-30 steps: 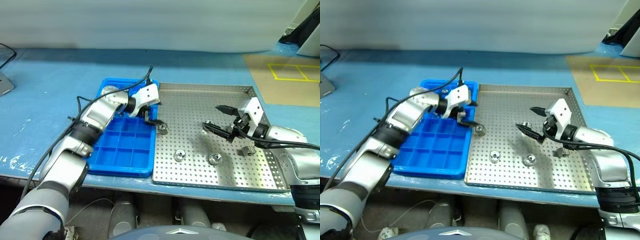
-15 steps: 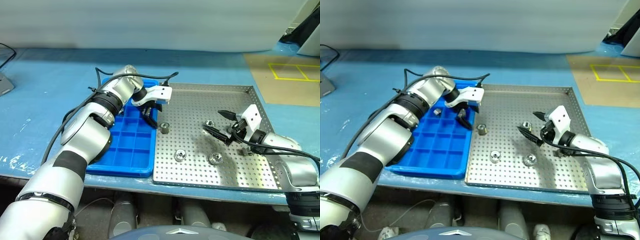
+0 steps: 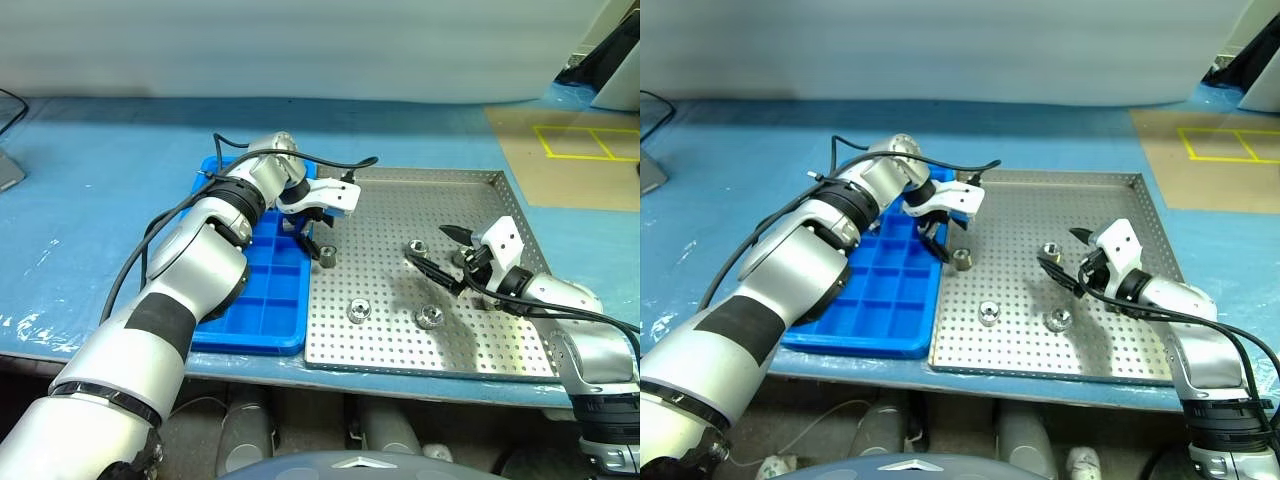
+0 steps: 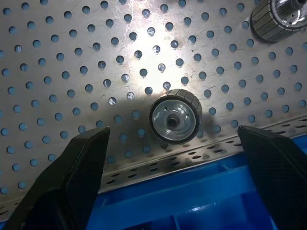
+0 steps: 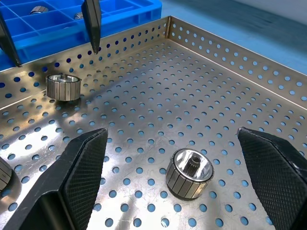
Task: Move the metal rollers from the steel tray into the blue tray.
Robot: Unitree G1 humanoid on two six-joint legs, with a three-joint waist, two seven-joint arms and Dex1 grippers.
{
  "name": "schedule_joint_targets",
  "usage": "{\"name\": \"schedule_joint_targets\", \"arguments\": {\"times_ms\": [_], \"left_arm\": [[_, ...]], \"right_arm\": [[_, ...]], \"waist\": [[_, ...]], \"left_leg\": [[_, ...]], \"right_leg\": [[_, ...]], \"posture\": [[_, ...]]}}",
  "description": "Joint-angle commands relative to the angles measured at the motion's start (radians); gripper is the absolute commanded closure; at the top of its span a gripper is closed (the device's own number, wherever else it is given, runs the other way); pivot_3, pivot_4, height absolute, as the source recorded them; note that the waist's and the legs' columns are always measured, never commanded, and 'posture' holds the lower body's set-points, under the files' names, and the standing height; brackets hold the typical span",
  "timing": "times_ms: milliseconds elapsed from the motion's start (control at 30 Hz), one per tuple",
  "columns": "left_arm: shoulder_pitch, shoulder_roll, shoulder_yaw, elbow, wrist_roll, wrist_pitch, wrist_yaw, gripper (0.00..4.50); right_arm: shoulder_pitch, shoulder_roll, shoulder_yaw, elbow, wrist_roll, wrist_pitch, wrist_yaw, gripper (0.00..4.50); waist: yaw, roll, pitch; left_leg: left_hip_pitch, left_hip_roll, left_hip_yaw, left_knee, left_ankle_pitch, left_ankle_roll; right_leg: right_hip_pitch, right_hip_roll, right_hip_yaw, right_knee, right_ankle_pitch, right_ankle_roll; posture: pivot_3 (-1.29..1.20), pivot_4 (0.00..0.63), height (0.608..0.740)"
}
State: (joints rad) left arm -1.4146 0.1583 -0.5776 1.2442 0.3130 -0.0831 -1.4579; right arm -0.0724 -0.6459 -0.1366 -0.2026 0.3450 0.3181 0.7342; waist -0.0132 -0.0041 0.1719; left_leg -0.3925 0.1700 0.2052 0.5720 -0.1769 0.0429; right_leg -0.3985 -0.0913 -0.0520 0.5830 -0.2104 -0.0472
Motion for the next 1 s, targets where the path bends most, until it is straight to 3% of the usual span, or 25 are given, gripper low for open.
{"name": "schedule_joint_targets", "arguments": {"times_ms": [33,267,533,733,900,1000], "left_arm": [[0.008,-0.001,-0.033,0.031,0.081,-0.018,0.04,0.0],[0.064,-0.04,-0.037,0.059,0.124,0.009,0.078,0.0],[0.067,-0.024,-0.022,0.08,0.154,0.018,0.142,2.62],[0.059,-0.028,0.031,0.077,0.117,0.04,0.226,2.65],[0.007,-0.045,0.33,0.019,-0.132,0.116,0.36,2.65],[0.04,-0.025,0.479,-0.096,-0.237,0.096,0.531,2.65]], "right_arm": [[0.002,0.002,-0.029,-0.047,0.005,-0.019,-0.013,0.02],[0.003,0.01,-0.028,-0.047,-0.007,-0.035,-0.037,0.02],[0.003,0.01,-0.033,-0.045,-0.01,-0.043,-0.051,0.0],[-0.021,0.013,-0.014,-0.034,-0.014,-0.044,-0.053,0.0],[-0.073,0.056,-0.011,-0.053,-0.01,-0.045,-0.096,0.0],[-0.14,0.109,0.006,-0.061,-0.015,-0.06,-0.136,0.0]], "waist": [[-0.002,0.0,0.0],[-0.009,0.0,0.0],[-0.031,0.0,0.0],[-0.031,0.0,0.0],[-0.023,0.0,0.0],[-0.02,0.0,0.0]], "left_leg": [[0.0,0.0,0.0,0.0,0.0,0.0],[0.006,0.0,0.0,-0.001,-0.002,-0.003],[0.004,0.001,0.0,-0.002,-0.002,-0.003],[0.005,0.001,0.0,-0.002,-0.002,-0.003],[-0.001,0.0,0.0,-0.001,-0.002,-0.003],[-0.009,0.0,-0.001,0.0,-0.001,0.002]], "right_leg": [[0.0,0.0,0.0,0.0,0.0,0.0],[0.005,0.001,0.0,-0.002,0.0,0.0],[0.003,0.001,0.0,-0.002,0.0,0.0],[0.004,0.001,0.0,-0.003,0.0,0.0],[0.0,0.001,-0.001,-0.003,0.0,0.0],[-0.007,0.0,-0.002,-0.002,0.0,-0.001]], "posture": [[-0.37,0.15,0.74],[-0.38,0.15,0.74],[-0.39,0.15,0.74],[-0.37,0.15,0.74],[-0.35,0.15,0.74],[-0.3,0.15,0.74]]}}
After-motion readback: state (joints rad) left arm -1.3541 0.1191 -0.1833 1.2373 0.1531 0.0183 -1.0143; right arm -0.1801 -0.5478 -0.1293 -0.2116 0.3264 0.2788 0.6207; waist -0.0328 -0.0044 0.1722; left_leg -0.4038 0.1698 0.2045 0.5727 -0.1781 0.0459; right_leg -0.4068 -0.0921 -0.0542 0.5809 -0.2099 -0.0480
